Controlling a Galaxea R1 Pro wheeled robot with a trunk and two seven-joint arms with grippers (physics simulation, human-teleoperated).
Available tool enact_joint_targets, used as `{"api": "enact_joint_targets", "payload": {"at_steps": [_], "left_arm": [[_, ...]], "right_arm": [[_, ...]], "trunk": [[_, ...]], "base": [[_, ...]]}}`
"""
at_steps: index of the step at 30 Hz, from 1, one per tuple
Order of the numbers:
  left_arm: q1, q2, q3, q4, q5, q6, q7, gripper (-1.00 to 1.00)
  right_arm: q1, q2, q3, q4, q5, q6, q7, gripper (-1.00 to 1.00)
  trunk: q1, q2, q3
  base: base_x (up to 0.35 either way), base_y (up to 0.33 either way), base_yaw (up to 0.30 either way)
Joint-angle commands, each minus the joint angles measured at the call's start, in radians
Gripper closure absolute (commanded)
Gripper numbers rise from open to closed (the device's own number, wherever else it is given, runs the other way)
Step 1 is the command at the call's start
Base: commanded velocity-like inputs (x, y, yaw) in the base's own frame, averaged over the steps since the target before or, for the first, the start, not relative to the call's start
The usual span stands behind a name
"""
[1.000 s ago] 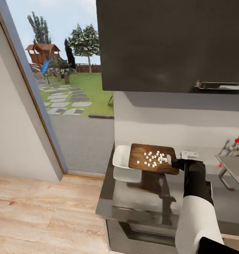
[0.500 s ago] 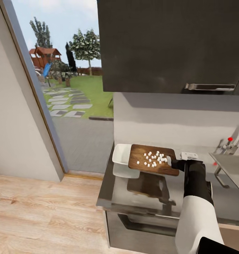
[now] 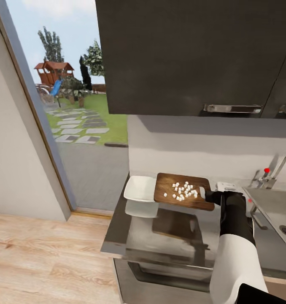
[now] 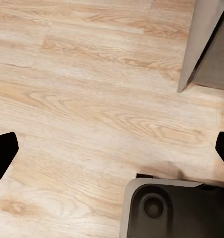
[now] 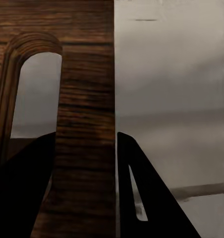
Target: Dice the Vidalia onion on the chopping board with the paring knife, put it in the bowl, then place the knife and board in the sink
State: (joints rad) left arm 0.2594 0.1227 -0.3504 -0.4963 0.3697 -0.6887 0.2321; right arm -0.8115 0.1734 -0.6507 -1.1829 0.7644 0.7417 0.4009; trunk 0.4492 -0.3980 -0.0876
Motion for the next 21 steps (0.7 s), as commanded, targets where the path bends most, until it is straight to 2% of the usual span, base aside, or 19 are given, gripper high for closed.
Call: {"api": "enact_joint_targets", "payload": {"at_steps": [1, 7, 15, 21], "left_arm": [[0.000, 0.002, -0.009, -0.002, 0.005, -0.002, 0.009, -1.00], [0.000, 0.002, -0.009, -0.002, 0.005, -0.002, 0.009, -1.00], [0.000, 0.002, -0.008, -0.002, 0.005, -0.002, 0.009, -1.00], [0.000, 0.002, -0.008, -0.002, 0.005, -0.002, 0.009, -1.00]], "right_arm": [[-0.001, 0.001, -0.003, -0.001, 0.004, 0.002, 0.010, 1.00], [-0.001, 0.001, -0.003, -0.001, 0.005, 0.003, 0.010, 1.00], [-0.001, 0.001, -0.002, -0.001, 0.010, 0.005, 0.008, 1.00], [-0.001, 0.001, -0.001, -0.001, 0.025, 0.005, -0.040, 1.00]], "trunk": [[0.001, -0.002, 0.000], [0.001, -0.002, 0.009], [0.001, -0.002, 0.022], [0.001, -0.002, 0.031]], "base": [[0.000, -0.082, 0.000], [0.000, 0.029, 0.000], [0.032, 0.263, 0.000], [0.076, 0.277, 0.000]]}}
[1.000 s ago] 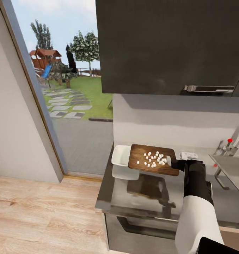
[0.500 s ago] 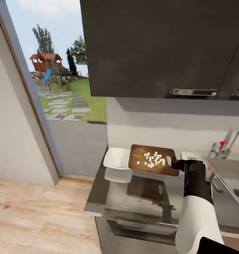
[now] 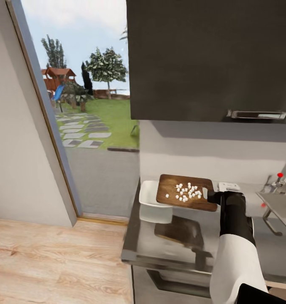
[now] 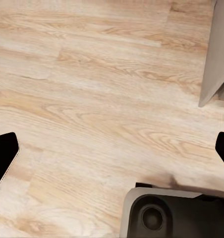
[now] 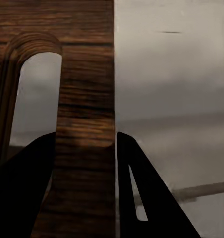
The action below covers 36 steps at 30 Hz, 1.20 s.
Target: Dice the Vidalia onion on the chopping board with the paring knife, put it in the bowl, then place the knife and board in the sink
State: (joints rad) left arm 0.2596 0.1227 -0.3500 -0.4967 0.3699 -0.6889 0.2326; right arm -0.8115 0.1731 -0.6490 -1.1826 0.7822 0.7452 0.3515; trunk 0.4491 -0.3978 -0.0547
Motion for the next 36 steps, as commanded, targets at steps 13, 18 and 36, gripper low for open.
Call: {"api": "enact_joint_targets", "payload": {"at_steps": [13, 18, 36], "left_arm": [[0.000, 0.002, -0.009, -0.002, 0.004, -0.001, 0.008, -1.00], [0.000, 0.002, -0.009, -0.002, 0.004, -0.001, 0.008, -1.00], [0.000, 0.000, -0.008, -0.002, 0.004, -0.003, 0.008, -1.00]], "right_arm": [[-0.002, 0.001, -0.003, -0.002, 0.009, 0.020, -0.040, 1.00], [-0.002, 0.001, -0.002, -0.002, 0.009, 0.033, -0.058, 1.00], [-0.002, 0.001, 0.050, 0.006, 0.001, 0.046, -0.062, 1.00]], "trunk": [[0.001, -0.002, 0.018], [0.001, -0.002, 0.026], [0.001, -0.002, 0.036]], "base": [[0.022, 0.056, 0.000], [0.000, 0.000, 0.000], [0.000, 0.000, 0.000]]}}
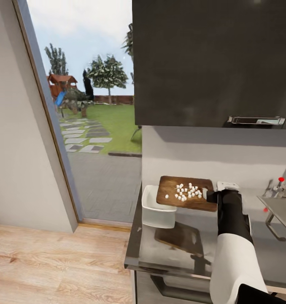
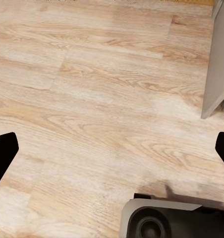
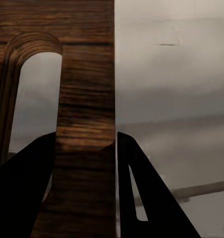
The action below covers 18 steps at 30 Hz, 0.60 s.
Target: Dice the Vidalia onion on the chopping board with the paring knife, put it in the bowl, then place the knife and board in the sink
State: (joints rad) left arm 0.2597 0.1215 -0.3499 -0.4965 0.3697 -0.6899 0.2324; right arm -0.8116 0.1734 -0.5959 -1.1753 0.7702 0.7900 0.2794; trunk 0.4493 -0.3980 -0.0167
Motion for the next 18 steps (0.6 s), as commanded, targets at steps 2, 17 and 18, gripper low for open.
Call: {"api": "enact_joint_targets", "payload": {"at_steps": [2, 17, 18], "left_arm": [[0.000, 0.001, -0.008, -0.002, 0.005, -0.002, 0.008, -1.00], [0.000, 0.001, -0.009, 0.002, 0.005, -0.002, 0.008, -1.00], [0.000, 0.001, -0.009, 0.002, 0.005, -0.002, 0.008, -1.00]], "right_arm": [[-0.001, 0.001, -0.003, 0.010, 0.013, -0.006, 0.021, 1.00], [-0.001, 0.001, -0.013, 0.060, 0.014, -0.015, 0.063, 1.00], [-0.001, 0.001, -0.013, 0.060, 0.014, -0.015, 0.064, 1.00]], "trunk": [[0.001, -0.002, -0.002], [0.001, -0.002, -0.002], [0.001, -0.002, -0.002]], "base": [[0.000, 0.000, 0.000], [0.000, 0.000, 0.000], [0.000, 0.000, 0.000]]}}
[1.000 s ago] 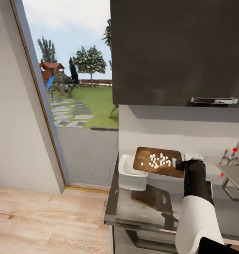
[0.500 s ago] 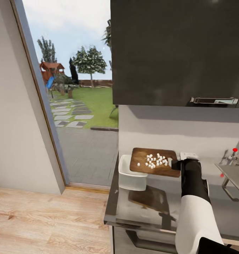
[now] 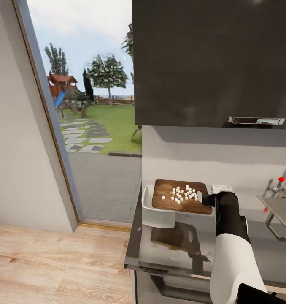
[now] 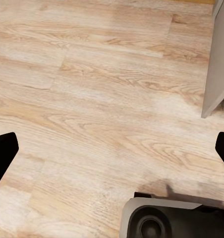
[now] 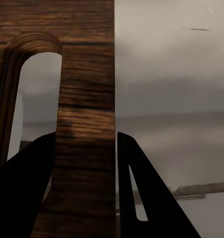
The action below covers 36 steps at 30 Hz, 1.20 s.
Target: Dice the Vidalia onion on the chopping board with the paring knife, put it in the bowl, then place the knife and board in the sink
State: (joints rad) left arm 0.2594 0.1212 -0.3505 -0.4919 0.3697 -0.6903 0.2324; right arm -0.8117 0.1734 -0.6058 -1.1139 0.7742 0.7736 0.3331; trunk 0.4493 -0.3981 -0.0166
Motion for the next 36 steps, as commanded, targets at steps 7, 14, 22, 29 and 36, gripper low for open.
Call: {"api": "enact_joint_targets", "payload": {"at_steps": [7, 14, 22, 29, 36], "left_arm": [[0.000, 0.001, -0.008, -0.002, 0.005, -0.002, 0.008, -1.00], [0.000, 0.001, -0.008, -0.002, 0.005, -0.001, 0.008, -1.00], [0.000, 0.001, -0.008, -0.002, 0.005, 0.000, 0.008, -1.00], [0.000, 0.001, -0.008, -0.002, 0.005, 0.000, 0.008, -1.00], [0.000, 0.001, -0.008, -0.002, 0.005, 0.000, 0.008, -1.00]], "right_arm": [[-0.001, 0.001, -0.003, -0.002, 0.010, 0.001, 0.010, 1.00], [-0.001, 0.001, -0.003, -0.003, 0.012, 0.001, 0.011, 1.00], [-0.001, 0.001, -0.003, -0.003, 0.013, 0.012, 0.011, 1.00], [-0.001, 0.001, -0.003, -0.003, 0.013, 0.013, 0.010, 1.00], [-0.001, 0.001, -0.003, -0.003, 0.013, 0.013, 0.009, 1.00]], "trunk": [[0.001, -0.002, -0.002], [0.001, -0.002, -0.002], [0.001, -0.002, -0.002], [0.001, -0.002, -0.002], [0.001, -0.002, -0.002]], "base": [[0.000, 0.000, 0.000], [0.007, 0.000, 0.000], [0.139, 0.000, 0.000], [0.177, 0.000, 0.000], [0.213, 0.000, 0.000]]}}
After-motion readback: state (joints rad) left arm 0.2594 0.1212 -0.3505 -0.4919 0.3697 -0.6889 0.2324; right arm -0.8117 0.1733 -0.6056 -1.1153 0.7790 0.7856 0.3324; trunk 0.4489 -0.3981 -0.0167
